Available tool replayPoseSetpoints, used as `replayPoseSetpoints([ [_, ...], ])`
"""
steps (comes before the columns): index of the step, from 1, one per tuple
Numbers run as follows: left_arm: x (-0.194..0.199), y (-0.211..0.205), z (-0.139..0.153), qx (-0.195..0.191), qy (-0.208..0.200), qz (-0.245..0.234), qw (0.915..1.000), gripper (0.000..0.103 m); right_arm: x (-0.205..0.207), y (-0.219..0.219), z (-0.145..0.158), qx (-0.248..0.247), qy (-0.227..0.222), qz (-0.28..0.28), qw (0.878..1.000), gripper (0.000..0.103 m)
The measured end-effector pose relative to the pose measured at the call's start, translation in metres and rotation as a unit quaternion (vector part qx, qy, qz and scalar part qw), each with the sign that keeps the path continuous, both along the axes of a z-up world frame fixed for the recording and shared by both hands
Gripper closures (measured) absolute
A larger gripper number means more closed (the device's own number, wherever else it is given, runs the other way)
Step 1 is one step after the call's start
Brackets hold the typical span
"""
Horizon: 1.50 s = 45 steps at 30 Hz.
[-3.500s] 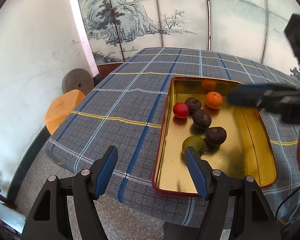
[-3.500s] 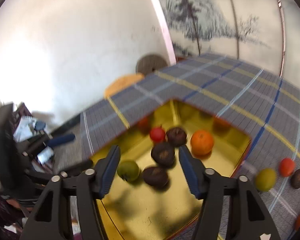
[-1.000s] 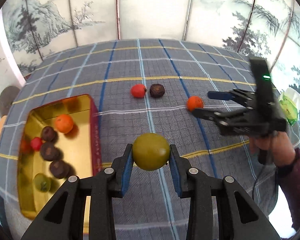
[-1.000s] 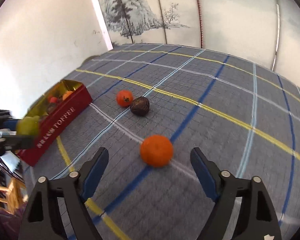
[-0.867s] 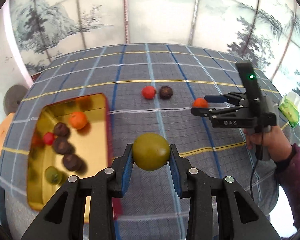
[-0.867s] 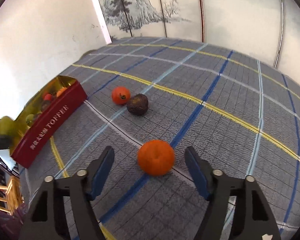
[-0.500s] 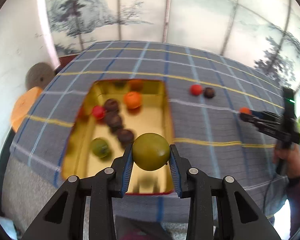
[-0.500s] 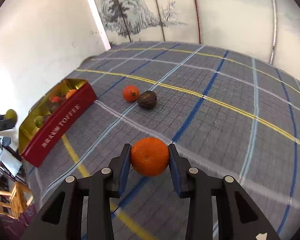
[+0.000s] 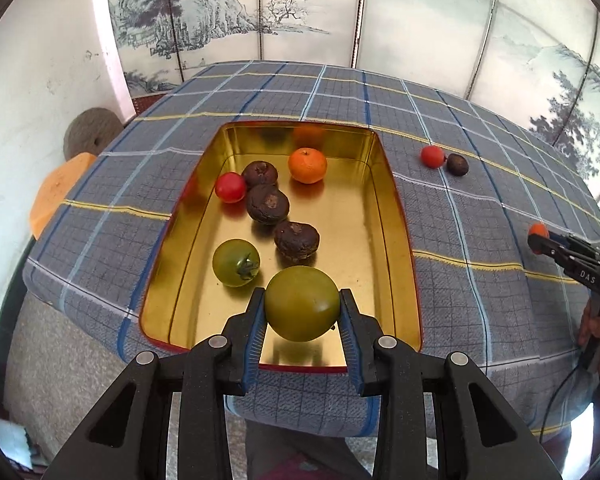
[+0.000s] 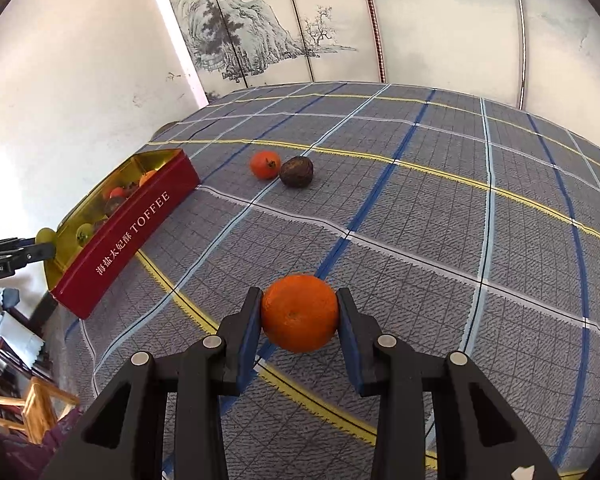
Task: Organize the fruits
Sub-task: 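Lower the yellow-green fruit into the tray and open the left gripper while the right gripper carries the tangerine, then lower the tangerine into the tray and open the right gripper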
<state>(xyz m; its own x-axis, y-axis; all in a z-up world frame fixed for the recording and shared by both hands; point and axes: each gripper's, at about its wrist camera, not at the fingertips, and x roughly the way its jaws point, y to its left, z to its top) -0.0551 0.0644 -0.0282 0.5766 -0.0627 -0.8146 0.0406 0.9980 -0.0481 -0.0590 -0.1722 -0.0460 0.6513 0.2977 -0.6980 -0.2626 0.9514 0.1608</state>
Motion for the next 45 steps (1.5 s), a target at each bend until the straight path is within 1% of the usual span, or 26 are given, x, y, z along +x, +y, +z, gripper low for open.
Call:
replayPoseSetpoints([
  [11, 0.016, -0.003, -0.014, 0.004, 0.005, -0.004, 1.0000, 0.067, -0.006, 0.005, 0.003, -0.006, -0.003, 0.000, 1.000, 0.069],
  [16, 0.019, -0.005, -0.020, 0.022, 0.005, -0.006, 0.9997, 0.066, -0.009, 0.006, 0.008, -0.007, -0.006, 0.000, 1.000, 0.069],
  [21, 0.019, -0.007, -0.022, 0.043, -0.004, -0.006, 0.9991, 0.066, -0.013, 0.012, 0.019, -0.008, -0.013, 0.006, 1.000, 0.069],
  [27, 0.017, -0.003, -0.023, 0.041, -0.004, 0.000, 0.9992, 0.064, -0.017, 0.030, 0.038, -0.014, -0.028, 0.026, 0.999, 0.069],
  [29, 0.015, 0.000, -0.023, 0.040, -0.010, 0.005, 0.9992, 0.060, -0.017, 0.038, 0.045, -0.016, -0.034, 0.033, 0.999, 0.069],
  [31, 0.014, 0.002, -0.021, 0.042, -0.017, 0.008, 0.9990, 0.050, -0.018, 0.045, 0.050, -0.019, -0.038, 0.039, 0.998, 0.069],
  [33, 0.012, 0.004, -0.019, 0.043, -0.024, 0.011, 0.9987, 0.043, -0.019, 0.053, 0.054, -0.021, -0.041, 0.046, 0.998, 0.069],
  [39, 0.006, 0.011, -0.013, 0.044, -0.040, 0.021, 0.9980, 0.038, -0.018, 0.075, 0.067, -0.013, -0.046, 0.066, 0.997, 0.069],
  [45, -0.005, 0.016, -0.001, 0.067, -0.066, 0.038, 0.9949, 0.031, -0.014, 0.102, 0.082, 0.006, -0.050, 0.097, 0.994, 0.069],
])
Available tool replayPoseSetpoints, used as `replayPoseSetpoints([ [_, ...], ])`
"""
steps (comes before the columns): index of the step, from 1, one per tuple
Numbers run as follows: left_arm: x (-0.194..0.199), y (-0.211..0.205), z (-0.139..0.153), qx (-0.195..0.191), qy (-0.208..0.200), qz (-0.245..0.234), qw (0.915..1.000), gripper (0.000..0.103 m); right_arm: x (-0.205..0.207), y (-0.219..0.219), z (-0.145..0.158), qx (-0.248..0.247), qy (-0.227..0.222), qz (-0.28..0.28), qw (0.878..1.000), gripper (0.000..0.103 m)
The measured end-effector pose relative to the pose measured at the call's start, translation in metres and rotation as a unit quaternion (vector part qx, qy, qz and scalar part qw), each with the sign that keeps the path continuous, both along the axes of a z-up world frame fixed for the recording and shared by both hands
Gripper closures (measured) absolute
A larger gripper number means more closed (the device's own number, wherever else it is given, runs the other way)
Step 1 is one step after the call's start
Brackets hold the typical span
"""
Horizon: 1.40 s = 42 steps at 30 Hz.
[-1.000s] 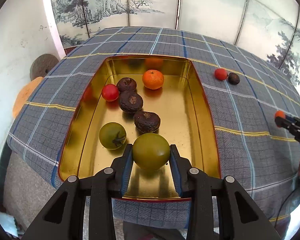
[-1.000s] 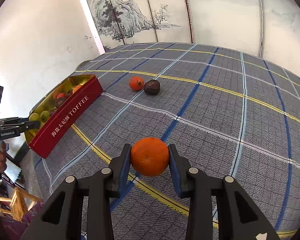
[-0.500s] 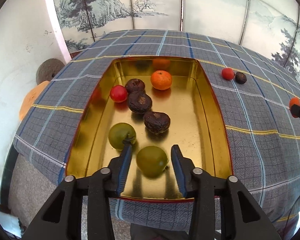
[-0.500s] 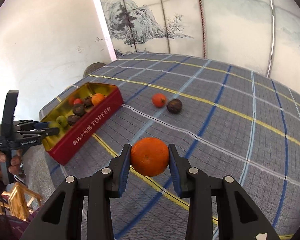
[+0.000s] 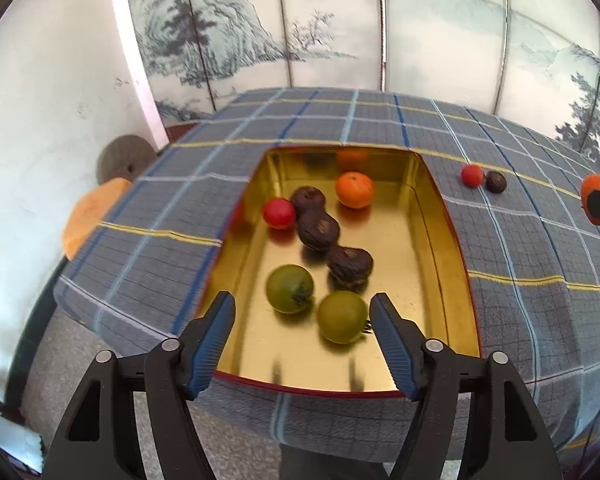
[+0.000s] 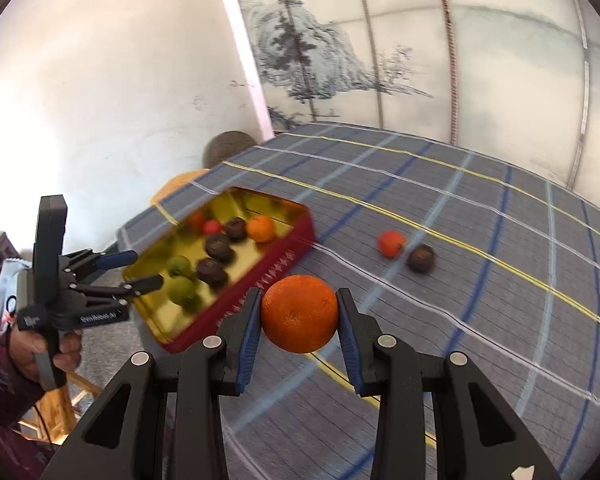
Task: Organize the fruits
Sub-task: 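Lower the tangerine into the tray and open the right gripper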
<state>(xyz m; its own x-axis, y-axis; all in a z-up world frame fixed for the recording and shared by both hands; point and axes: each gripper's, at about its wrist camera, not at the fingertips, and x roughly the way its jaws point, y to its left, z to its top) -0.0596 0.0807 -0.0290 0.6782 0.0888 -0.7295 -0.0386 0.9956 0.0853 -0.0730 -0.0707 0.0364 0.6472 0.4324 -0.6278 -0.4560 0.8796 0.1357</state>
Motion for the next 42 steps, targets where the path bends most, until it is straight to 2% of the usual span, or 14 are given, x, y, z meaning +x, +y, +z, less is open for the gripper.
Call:
replayPoseSetpoints([
  [10, -0.018, 0.008, 0.022, 0.023, -0.038, 0.017, 0.9989, 0.022, 0.023, 0.066, 0.006, -0.001, 0.004, 0.060, 0.998, 0.069],
  [16, -0.029, 0.010, 0.039, 0.043, -0.064, 0.028, 0.9967, 0.015, 0.045, 0.094, -0.003, -0.003, 0.020, 0.079, 0.997, 0.069],
  [21, -0.036, 0.013, 0.051, 0.051, -0.079, 0.031, 0.9951, 0.013, 0.058, 0.110, -0.013, -0.011, 0.033, 0.083, 0.996, 0.069],
  [33, -0.046, 0.017, 0.062, 0.049, -0.091, 0.031, 0.9941, 0.011, 0.082, 0.120, -0.034, -0.022, 0.058, 0.076, 0.995, 0.069],
  [42, -0.048, 0.022, 0.064, 0.012, -0.074, 0.025, 0.9969, 0.010, 0.092, 0.129, -0.046, -0.041, 0.067, 0.075, 0.994, 0.069],
])
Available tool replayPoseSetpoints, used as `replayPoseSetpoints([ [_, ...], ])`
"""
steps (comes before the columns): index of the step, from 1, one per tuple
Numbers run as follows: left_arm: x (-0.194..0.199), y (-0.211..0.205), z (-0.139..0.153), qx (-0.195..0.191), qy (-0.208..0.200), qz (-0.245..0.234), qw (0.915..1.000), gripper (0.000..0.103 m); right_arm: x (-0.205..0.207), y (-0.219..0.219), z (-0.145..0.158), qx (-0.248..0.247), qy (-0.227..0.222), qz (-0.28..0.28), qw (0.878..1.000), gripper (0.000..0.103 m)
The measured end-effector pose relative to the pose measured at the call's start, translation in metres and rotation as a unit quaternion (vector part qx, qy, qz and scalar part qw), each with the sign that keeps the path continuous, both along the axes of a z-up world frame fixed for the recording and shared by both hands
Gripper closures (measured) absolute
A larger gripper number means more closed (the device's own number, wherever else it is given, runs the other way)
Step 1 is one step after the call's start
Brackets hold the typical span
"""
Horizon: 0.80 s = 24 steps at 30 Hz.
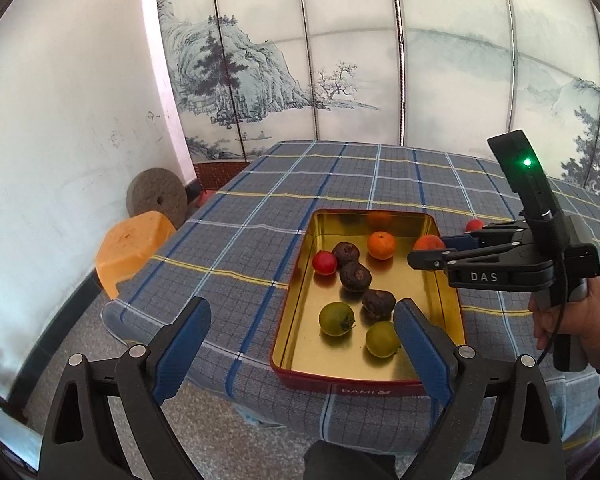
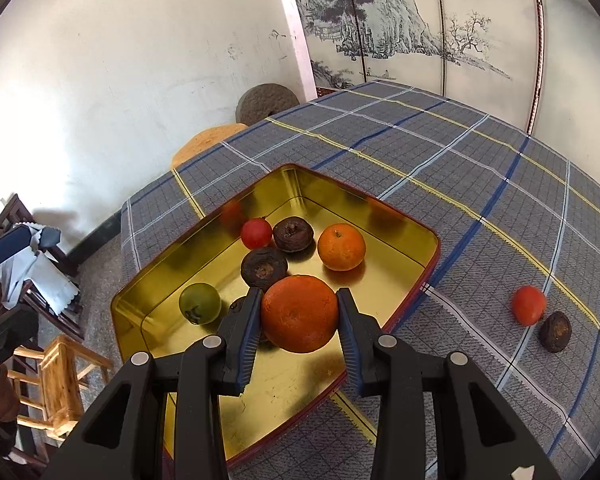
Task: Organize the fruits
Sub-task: 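Lower the tangerine into the tray and open the right gripper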
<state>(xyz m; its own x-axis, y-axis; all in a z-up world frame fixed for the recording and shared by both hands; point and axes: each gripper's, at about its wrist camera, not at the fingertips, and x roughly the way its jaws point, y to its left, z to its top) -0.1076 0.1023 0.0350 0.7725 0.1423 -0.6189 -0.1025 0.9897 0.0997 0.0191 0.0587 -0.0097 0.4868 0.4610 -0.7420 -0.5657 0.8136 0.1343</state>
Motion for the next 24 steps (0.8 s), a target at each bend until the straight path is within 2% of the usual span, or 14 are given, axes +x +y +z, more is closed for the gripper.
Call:
replayPoseSetpoints([
  [14, 0.000, 0.002, -0.001, -0.018, 0.012, -0.007, 0.9997, 0.010, 0.010, 0.012, -0.011, -0.011, 0.005, 0.003, 1.000, 0.068],
  [24, -0.001, 0.001, -0.004, -0.015, 0.019, -0.008, 0.9997, 0.010, 0.011, 0.014, -0.004, 0.003, -0.008, 0.000, 1.000, 0.067],
])
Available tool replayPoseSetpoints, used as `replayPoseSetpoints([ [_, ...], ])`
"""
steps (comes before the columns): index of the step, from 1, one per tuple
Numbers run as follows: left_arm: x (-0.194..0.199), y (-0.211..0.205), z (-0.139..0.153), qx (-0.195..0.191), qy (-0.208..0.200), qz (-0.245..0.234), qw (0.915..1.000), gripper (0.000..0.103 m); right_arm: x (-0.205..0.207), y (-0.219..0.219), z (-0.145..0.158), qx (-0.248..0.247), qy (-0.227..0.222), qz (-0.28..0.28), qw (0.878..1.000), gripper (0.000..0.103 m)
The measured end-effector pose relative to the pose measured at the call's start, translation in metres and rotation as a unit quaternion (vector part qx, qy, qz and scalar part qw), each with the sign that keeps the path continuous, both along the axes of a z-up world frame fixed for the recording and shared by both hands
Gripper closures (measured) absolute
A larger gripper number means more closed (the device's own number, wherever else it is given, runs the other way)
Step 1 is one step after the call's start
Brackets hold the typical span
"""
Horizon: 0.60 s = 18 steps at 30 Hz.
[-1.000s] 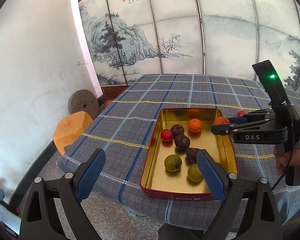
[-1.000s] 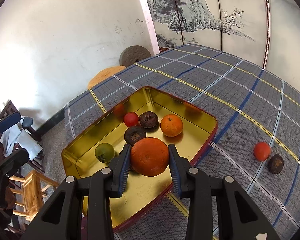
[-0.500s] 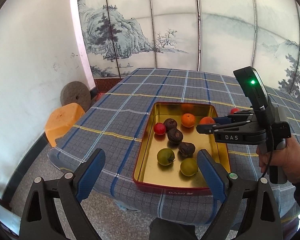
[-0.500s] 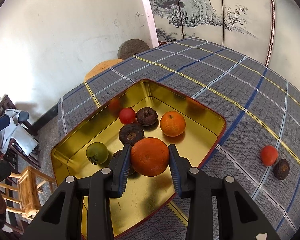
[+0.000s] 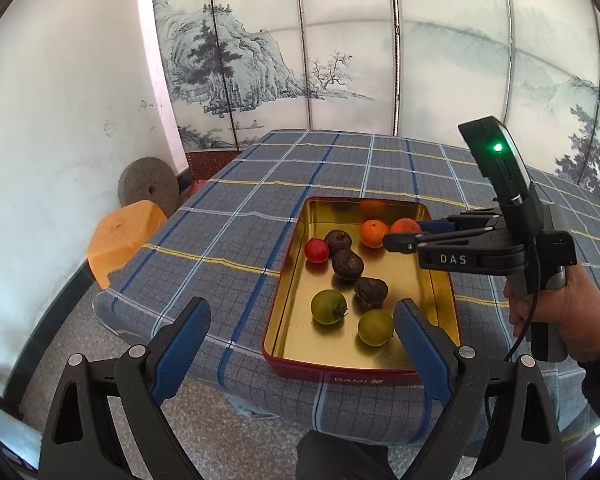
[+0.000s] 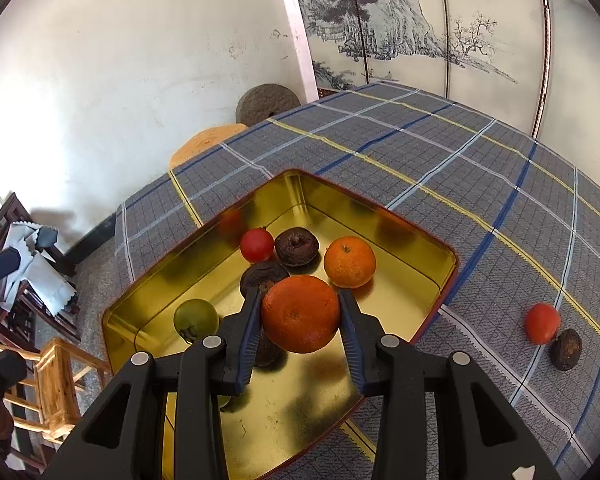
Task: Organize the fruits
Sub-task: 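Lower the tangerine into the tray and open the right gripper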
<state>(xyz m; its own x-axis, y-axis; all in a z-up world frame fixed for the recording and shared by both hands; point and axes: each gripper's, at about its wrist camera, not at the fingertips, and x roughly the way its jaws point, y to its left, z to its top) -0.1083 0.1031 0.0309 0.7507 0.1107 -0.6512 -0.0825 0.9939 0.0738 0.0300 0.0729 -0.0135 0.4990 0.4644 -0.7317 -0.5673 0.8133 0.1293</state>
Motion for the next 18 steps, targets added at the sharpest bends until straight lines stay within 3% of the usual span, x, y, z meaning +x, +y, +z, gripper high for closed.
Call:
replayPoseSetpoints([
  [8, 0.002, -0.008, -0.001, 0.007, 0.006, -0.003, 1.0000, 0.010, -0.013, -0.024, 0.024, 0.058, -0.032, -0.009, 0.998, 0.048],
  [12, 0.002, -0.014, 0.000, 0.015, 0.007, -0.009, 0.9998, 0.010, -0.026, -0.043, 0.030, 0.069, -0.044, -0.019, 0.996, 0.035],
  [18, 0.004, -0.027, 0.001, 0.027, 0.012, -0.021, 0.9994, 0.010, -0.049, -0.095, 0.027, 0.062, -0.049, -0.057, 0.995, 0.024],
])
